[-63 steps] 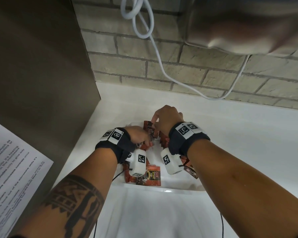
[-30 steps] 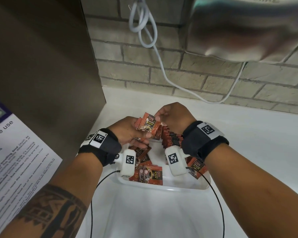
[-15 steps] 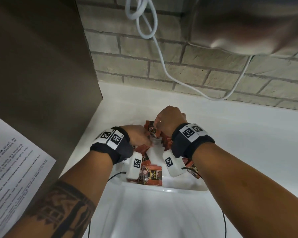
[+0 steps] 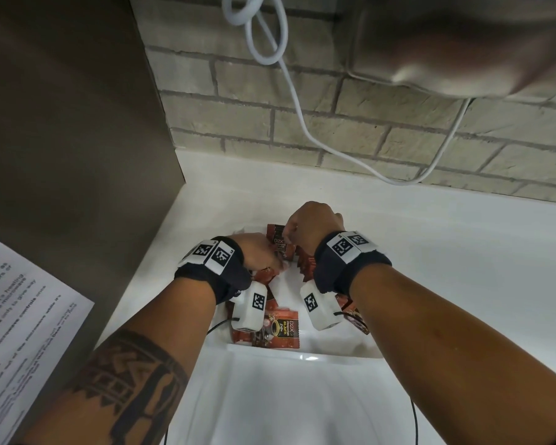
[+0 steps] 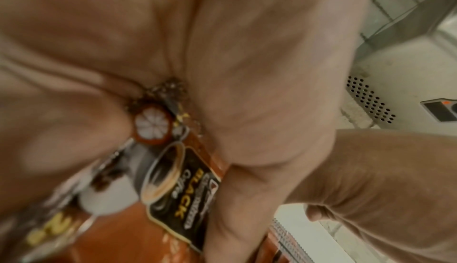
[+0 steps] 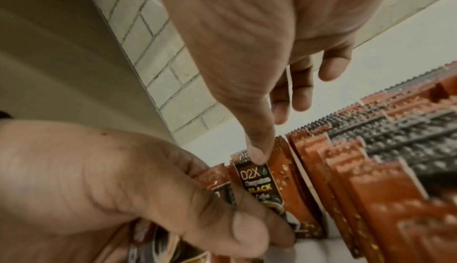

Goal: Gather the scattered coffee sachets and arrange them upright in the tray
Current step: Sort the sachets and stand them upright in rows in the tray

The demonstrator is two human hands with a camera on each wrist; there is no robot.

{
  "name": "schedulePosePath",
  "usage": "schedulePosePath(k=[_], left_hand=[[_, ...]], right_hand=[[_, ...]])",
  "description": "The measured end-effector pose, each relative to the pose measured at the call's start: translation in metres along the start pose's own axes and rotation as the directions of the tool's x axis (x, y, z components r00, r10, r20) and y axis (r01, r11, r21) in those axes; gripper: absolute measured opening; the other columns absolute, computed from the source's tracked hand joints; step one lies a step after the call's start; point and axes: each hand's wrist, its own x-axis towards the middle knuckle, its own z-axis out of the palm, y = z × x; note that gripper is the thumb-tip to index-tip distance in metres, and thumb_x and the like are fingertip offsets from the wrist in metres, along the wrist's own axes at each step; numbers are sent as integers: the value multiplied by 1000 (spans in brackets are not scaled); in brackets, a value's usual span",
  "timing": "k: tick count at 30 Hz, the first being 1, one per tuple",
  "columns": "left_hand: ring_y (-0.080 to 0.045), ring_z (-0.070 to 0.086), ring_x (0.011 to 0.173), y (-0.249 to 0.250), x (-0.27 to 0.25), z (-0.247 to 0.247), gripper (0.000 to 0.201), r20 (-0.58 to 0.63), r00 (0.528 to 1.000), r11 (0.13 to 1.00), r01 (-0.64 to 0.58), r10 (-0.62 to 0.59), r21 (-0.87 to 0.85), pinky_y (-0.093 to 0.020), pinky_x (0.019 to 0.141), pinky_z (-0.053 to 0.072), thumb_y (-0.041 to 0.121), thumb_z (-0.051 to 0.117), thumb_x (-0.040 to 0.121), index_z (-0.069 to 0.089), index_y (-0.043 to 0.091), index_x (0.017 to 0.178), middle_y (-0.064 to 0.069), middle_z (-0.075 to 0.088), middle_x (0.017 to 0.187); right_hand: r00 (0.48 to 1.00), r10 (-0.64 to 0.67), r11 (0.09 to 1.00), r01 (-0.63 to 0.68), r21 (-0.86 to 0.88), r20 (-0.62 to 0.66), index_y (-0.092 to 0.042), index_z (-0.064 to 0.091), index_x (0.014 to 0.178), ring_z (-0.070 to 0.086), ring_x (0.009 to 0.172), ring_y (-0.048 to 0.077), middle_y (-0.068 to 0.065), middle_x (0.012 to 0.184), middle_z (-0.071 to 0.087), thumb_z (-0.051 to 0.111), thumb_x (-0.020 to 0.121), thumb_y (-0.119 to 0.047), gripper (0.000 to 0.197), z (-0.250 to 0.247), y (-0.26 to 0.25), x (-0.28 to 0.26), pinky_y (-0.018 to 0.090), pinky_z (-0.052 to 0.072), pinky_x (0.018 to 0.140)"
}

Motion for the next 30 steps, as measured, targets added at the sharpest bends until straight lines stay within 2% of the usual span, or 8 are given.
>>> schedulePosePath(k=[5, 8, 15, 18, 22, 26, 28, 30], left_hand=[[-20, 58, 100, 0, 0, 2, 39, -25, 1000, 999, 13, -14, -32, -33, 94, 45, 57, 60, 91, 66, 19, 98, 2, 65, 95], [-22, 61, 104, 0, 0, 3, 48, -15, 1000, 999, 21, -22, -33, -38, 101, 46, 59, 60, 90, 70, 17, 111, -3, 70, 107], [-24, 61, 108, 1, -7, -1, 46, -17, 1000, 997, -2, 1, -79, -41, 103, 46, 51, 62, 91, 68, 12, 116, -6, 70, 113], [-25, 64, 99, -5, -14, -4, 30, -9, 999, 973, -34, 33, -228, -42, 97, 51, 29, 67, 91, 71, 9, 113, -11, 71, 113], [-26, 67, 84, -15, -39, -12, 32, 15, 982, 684, -119, 187, -720, -31, 70, 60, -9, 55, 91, 62, -6, 122, -24, 68, 112], [-34, 69, 108, -17, -59, -17, 41, -50, 924, 372, -201, 378, -906, -33, 83, 61, -13, 56, 89, 53, -13, 130, -30, 61, 123], [-34, 66, 115, -18, -64, -17, 45, -73, 909, 317, -217, 410, -923, -36, 88, 59, -8, 60, 85, 55, -9, 130, -25, 63, 128], [-30, 69, 111, -17, -68, -16, 39, -116, 919, 359, -260, 376, -896, -34, 86, 60, -7, 61, 89, 58, -5, 127, -22, 68, 123]], right_hand=[[999, -39, 998, 39, 44, -1, -29, 77, 83, 58, 97, 17, -9, 96, 67, 60, 84, -19, 19, -3, 2, -5, 33, 35, 80], [998, -60, 994, 60, 91, -1, -36, 71, 74, 58, 97, 15, -15, 93, 65, 61, 85, -13, 27, -7, 3, -10, 33, 35, 85], [996, -76, 984, 82, 159, -47, -35, 73, 88, 58, 99, 14, -16, 86, 56, 67, 87, -17, 19, -18, 5, -18, 31, 31, 85], [993, -99, 967, 113, 229, -71, -34, 73, 88, 60, 98, 13, -14, 93, 62, 67, 88, -20, 15, -24, 8, -26, 32, 43, 90], [985, -169, 908, 169, 383, -35, -27, 75, 96, 63, 92, 9, -11, 95, 70, 70, 88, -31, 10, -34, 14, -40, 16, 44, 71], [968, -252, 752, 195, 630, 1, -11, 74, 92, 68, 76, 10, 2, 82, 76, 73, 89, -18, 8, -39, 16, -54, 25, 53, 77], [961, -270, 679, 228, 697, -51, -4, 74, 94, 65, 66, 7, 6, 77, 73, 73, 90, -12, 10, -45, 17, -57, 19, 53, 71], [958, -267, 727, 269, 632, -102, -11, 75, 94, 60, 62, 0, -4, 73, 71, 72, 91, -16, 7, -52, 18, -59, 10, 48, 63]])
